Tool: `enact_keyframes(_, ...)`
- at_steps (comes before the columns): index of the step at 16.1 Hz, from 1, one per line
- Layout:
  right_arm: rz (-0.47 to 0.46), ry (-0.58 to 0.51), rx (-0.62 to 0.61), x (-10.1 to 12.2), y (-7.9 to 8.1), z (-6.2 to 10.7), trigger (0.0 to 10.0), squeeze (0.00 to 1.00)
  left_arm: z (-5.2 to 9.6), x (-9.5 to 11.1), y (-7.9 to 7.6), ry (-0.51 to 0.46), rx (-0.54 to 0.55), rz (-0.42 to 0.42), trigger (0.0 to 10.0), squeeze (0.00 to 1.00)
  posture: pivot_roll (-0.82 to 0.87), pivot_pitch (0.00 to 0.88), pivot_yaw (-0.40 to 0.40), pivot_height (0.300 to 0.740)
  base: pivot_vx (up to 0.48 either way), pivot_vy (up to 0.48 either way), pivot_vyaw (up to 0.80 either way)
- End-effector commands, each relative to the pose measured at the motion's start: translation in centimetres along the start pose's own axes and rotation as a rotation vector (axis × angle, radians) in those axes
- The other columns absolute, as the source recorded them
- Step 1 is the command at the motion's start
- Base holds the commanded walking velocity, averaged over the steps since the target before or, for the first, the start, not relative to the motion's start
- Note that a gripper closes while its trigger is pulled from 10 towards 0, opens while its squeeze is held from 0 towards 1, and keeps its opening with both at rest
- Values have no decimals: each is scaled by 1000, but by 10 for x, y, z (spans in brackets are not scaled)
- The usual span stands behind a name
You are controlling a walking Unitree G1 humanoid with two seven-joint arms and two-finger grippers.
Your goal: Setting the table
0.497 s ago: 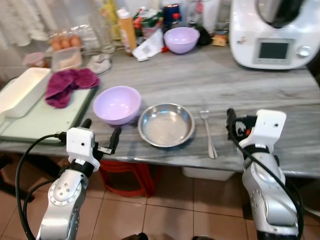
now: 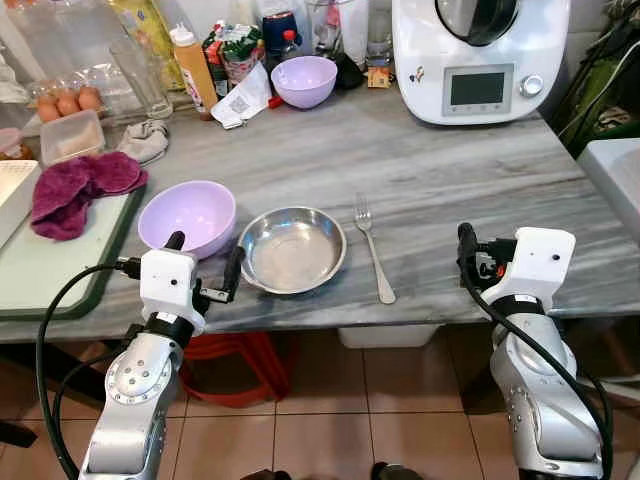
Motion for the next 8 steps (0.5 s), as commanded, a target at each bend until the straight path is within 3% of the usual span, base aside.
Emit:
enact_keyframes(1, -5, -45, 16, 10, 5, 2, 10000, 0, 3, -4, 6, 26, 25, -22, 10000, 0, -158, 120, 97, 740, 0, 0, 0)
enact_keyframes(3, -6, -46, 18, 10, 6, 3, 10000, 0, 3, -5, 5, 32, 24, -24, 10000, 0, -158, 121, 99, 740, 0, 0, 0)
enact_keyframes(8, -71, -21, 0, 6, 4, 2, 10000, 0, 3, -5, 5, 39, 17, -27, 10000, 0, -156, 123, 102, 740, -312, 0, 0)
Point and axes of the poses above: a point about 5 cm out from each wrist's last joint towards the gripper, its own z axis pointing back from the gripper into the wrist, its own x axis along the axis of the wrist's last joint, y = z × x, the point moved 2 cm from there along -z, pointing out of the wrist towards the gripper
